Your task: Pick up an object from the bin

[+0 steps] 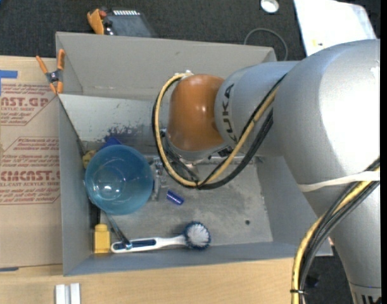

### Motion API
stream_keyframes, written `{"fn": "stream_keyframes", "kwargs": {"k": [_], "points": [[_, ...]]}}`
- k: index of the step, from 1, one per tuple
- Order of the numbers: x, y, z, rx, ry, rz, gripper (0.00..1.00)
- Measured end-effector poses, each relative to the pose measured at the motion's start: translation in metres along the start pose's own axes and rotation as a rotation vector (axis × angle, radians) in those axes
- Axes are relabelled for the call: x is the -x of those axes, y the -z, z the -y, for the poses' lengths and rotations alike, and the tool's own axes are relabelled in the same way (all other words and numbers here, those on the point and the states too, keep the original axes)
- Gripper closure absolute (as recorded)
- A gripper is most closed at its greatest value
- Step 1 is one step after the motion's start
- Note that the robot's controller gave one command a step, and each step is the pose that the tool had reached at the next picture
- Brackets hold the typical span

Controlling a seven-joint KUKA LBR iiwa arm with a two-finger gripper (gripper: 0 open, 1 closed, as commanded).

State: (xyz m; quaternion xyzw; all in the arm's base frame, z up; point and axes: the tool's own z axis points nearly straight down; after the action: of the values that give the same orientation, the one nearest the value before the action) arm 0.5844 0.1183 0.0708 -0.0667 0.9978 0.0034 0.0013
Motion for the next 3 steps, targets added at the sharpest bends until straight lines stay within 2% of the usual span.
{"fn": "stream_keyframes", "kwargs": {"k": [1,2,3], "points": [[0.0,0.0,0.0,0.0,0.0,0.0,1.0],[-0.003,0.021,0.0,-0.001,0.0,-0.011,1.0],[-0.001,0.052,-0.001,0.0,0.0,-0.002,1.0]]}}
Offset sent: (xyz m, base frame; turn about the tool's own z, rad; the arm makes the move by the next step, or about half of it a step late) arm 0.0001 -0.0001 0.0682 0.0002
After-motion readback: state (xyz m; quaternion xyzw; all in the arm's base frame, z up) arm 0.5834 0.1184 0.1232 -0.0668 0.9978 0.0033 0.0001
